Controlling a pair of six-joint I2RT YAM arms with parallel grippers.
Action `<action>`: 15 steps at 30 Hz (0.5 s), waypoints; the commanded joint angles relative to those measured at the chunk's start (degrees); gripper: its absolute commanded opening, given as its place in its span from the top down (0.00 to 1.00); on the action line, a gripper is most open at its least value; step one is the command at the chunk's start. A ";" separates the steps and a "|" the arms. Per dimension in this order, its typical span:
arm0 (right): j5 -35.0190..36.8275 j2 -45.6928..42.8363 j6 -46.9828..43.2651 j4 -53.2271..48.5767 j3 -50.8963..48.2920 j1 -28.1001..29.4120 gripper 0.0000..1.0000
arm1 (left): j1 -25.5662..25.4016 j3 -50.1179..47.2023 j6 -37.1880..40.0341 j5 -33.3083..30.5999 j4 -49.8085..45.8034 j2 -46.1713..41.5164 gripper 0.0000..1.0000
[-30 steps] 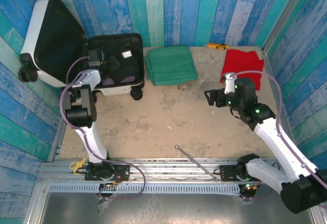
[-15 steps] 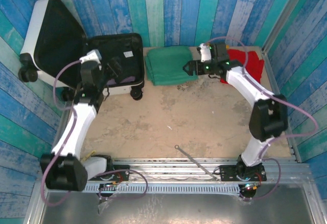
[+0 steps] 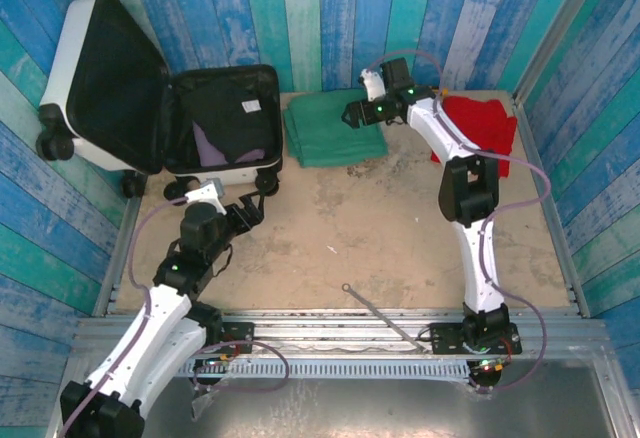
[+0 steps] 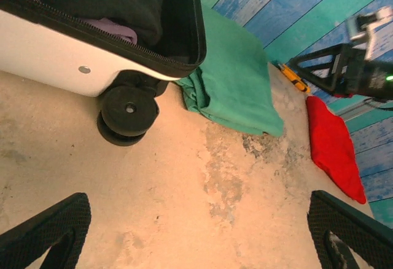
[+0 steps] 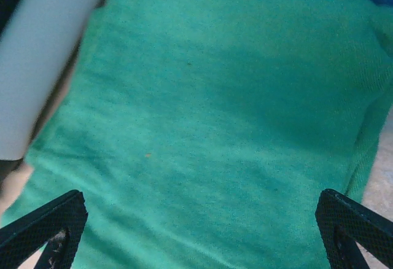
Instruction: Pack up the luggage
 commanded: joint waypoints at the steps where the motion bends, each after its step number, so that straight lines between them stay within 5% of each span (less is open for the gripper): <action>1: 4.03 3.92 4.34 -4.87 2.02 -0.62 0.01 | -0.22 0.98 -0.67 -1.47 -2.90 -0.51 0.05; 10: 5.59 3.82 7.78 -4.13 -4.55 -1.50 0.03 | -0.48 -1.10 -3.05 -0.42 -1.73 1.09 0.03; 15: 3.69 1.14 9.09 -1.95 -14.02 -1.58 0.21 | -0.57 -1.98 -3.91 -1.02 -2.47 2.10 0.02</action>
